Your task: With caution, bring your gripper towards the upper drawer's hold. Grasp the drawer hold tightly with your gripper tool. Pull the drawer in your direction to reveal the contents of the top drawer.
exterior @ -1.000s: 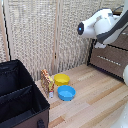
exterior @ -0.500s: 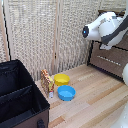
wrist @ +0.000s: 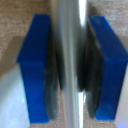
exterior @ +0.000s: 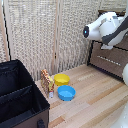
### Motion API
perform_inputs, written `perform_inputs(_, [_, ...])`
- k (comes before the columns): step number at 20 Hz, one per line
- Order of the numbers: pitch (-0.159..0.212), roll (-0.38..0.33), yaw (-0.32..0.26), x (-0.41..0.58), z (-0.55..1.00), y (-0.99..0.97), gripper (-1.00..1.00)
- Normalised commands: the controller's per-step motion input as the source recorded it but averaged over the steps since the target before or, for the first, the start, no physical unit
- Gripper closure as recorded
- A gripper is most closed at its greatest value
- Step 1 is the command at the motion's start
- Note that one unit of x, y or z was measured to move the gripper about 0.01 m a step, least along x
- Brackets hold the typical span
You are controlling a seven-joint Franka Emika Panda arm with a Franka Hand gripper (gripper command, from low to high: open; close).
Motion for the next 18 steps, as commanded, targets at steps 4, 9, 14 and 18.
perform_inputs(4, [0.000, 0.065, -0.025, 0.000, -0.06, 0.56, 1.00])
perform_inputs(9, [0.000, 0.097, -0.036, 0.000, -0.13, 0.86, 1.00])
perform_inputs(14, [0.000, 0.086, -0.033, 0.000, -0.18, 0.87, 1.00])
perform_inputs(18, [-0.004, 0.068, -0.024, 0.000, -0.23, 0.90, 1.00])
